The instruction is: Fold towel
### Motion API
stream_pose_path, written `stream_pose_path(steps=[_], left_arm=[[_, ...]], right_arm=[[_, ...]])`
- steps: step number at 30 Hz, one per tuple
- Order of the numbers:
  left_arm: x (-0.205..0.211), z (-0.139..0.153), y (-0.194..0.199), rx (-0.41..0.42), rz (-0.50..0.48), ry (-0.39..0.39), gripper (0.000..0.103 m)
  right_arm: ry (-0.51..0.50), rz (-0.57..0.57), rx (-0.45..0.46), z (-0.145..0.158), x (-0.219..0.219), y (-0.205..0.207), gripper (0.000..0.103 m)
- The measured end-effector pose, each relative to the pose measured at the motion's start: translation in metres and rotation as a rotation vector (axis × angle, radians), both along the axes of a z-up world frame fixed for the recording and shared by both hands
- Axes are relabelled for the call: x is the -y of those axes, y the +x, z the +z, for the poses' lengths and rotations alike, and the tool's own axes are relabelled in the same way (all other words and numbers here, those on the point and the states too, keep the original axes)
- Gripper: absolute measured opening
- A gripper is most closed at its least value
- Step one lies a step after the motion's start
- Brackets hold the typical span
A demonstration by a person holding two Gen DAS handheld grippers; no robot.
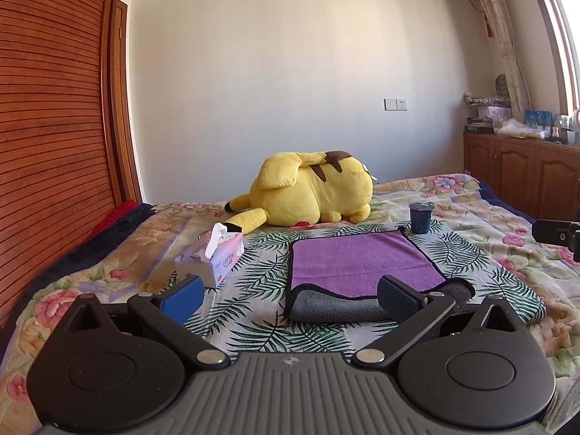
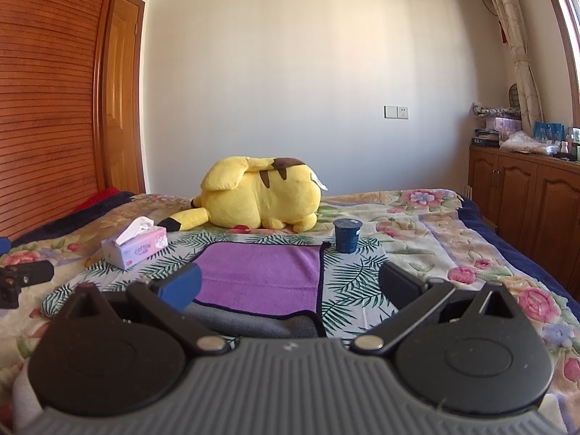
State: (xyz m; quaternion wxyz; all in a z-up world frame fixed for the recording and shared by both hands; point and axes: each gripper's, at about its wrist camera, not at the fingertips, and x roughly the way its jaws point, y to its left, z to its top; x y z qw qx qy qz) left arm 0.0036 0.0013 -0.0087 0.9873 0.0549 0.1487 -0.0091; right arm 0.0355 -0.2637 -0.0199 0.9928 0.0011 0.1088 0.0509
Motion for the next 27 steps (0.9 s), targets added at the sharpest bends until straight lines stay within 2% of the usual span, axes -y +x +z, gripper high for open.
stream_pose_path(steps=[13,27], left_arm=[[0.007,-0.004,0.008,-0.056,-0.016,0.018,0.087],[0.006,-0.008,0.034,-0.115,-0.025,0.013,0.087]], right_arm=[[0.006,0.001,-0.032,-0.002,0.003,0.007,0.103],[-0.023,0.025,-0.067,-0.008,-0.004,0.028,0.103]])
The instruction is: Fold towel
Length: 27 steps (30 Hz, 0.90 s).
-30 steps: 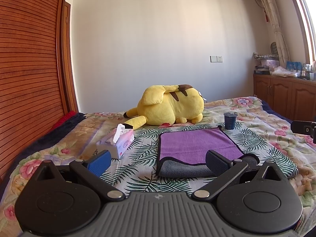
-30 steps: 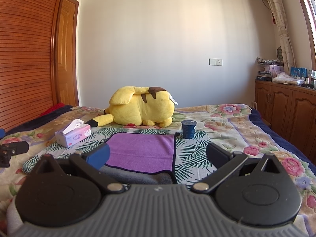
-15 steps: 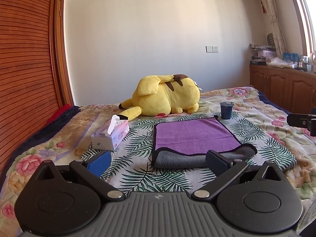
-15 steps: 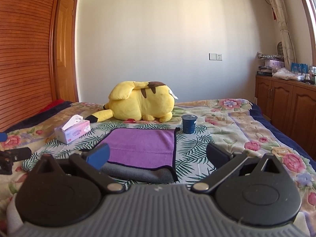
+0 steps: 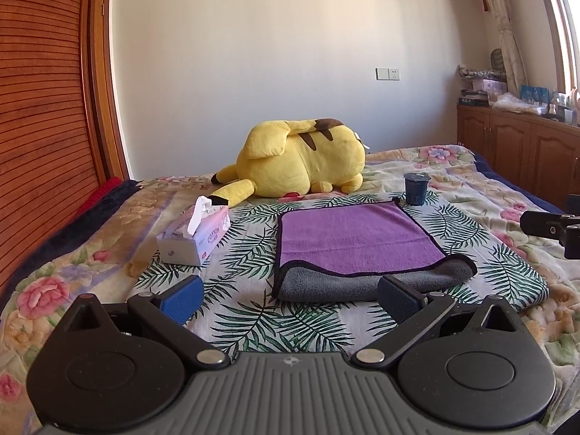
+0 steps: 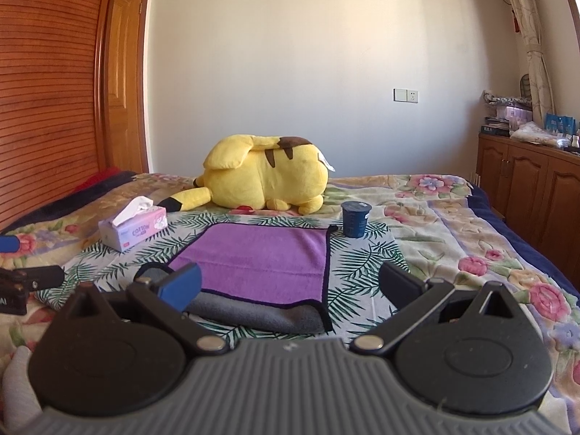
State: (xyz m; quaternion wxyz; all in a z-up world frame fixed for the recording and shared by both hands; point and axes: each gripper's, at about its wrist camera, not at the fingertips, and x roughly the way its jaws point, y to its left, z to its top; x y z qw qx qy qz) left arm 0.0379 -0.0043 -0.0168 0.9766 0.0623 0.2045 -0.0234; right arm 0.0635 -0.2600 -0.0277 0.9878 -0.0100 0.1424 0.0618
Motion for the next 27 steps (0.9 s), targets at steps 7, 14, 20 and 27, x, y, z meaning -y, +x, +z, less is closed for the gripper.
stream_pose_path(steps=[7,14,20,27], left_arm=[[-0.001,-0.003,0.012,-0.031,-0.006,-0.005,0.087],[-0.002,-0.006,0.025,-0.046,-0.020,-0.016,0.087],[-0.001,-0.009,0.037,-0.062,-0.032,-0.019,0.087],[0.000,-0.012,0.053,-0.076,-0.048,-0.019,0.087]], right_arm=[[-0.013,0.009,-0.039,-0.005,-0.002,0.014,0.103],[-0.021,0.015,-0.074,-0.010,-0.004,0.030,0.103],[-0.020,0.029,-0.089,-0.013,-0.005,0.040,0.103],[-0.026,0.045,-0.100,-0.015,-0.008,0.053,0.103]])
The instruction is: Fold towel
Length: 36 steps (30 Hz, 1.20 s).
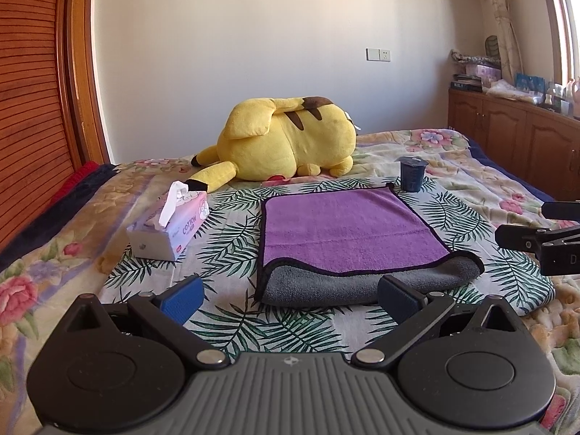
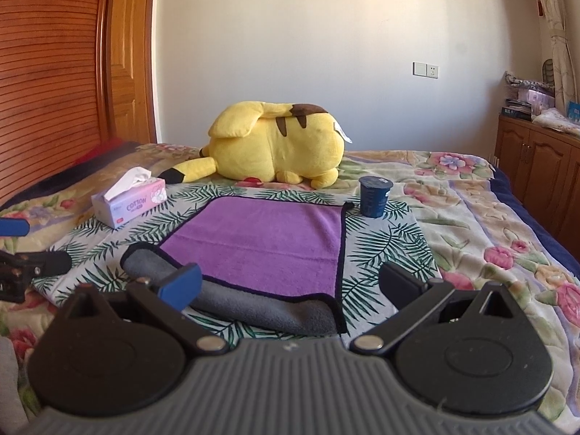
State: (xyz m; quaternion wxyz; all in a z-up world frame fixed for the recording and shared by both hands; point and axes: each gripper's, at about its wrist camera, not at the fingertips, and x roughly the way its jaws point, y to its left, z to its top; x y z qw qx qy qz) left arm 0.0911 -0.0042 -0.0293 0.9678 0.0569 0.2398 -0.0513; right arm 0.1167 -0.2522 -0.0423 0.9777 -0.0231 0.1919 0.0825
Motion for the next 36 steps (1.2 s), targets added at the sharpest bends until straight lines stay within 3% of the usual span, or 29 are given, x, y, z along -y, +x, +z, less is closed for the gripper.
stream_pose_path(steps=[36], left_arm=[[0.000,-0.024,0.070,-0.073,-0.052,0.003,0.078]], right_arm=[[0.036,0.040,-0.110,-0.024,0.003,0.077,0.103]])
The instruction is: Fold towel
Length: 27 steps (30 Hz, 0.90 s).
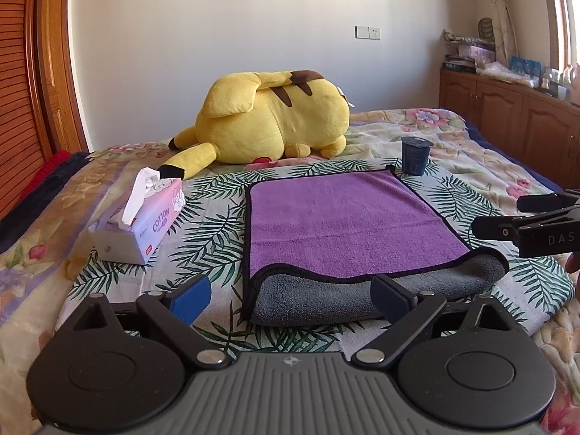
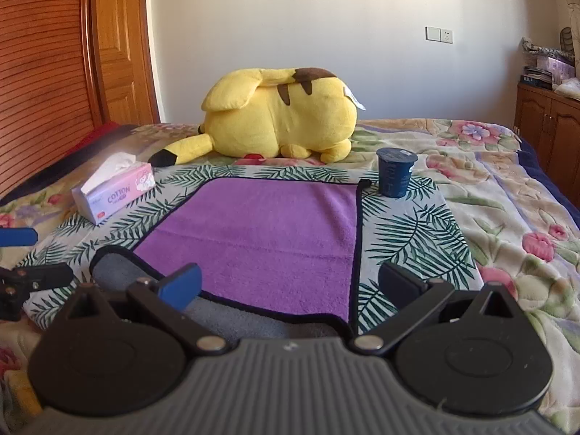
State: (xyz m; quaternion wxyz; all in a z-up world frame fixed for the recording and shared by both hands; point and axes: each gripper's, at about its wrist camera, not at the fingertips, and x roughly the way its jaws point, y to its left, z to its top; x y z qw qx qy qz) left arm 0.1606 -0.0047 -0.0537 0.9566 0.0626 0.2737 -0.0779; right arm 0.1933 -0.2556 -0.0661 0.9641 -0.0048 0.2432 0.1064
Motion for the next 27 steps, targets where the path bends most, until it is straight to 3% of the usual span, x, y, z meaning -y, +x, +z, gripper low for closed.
stream_pose_path(steps=[17,21,27], left_arm=[[-0.004,-0.024,0.042,-0.055,-0.034,0.003,0.067],[-0.007,-0.027,0.051,-0.061,-0.028,-0.001,0.062],[-0.015,-0.030,0.062,-0.081,-0.023,-0.032,0.050]], right_arm=[[0.035,0.029,-0.069,-0.011,0.008,0.018,0.102],[0.035,0.036,-0.093,-0.013,0.011,0.022,0.088],[0.018,0.031,-0.136,-0.020,0.015,0.029,0.087]])
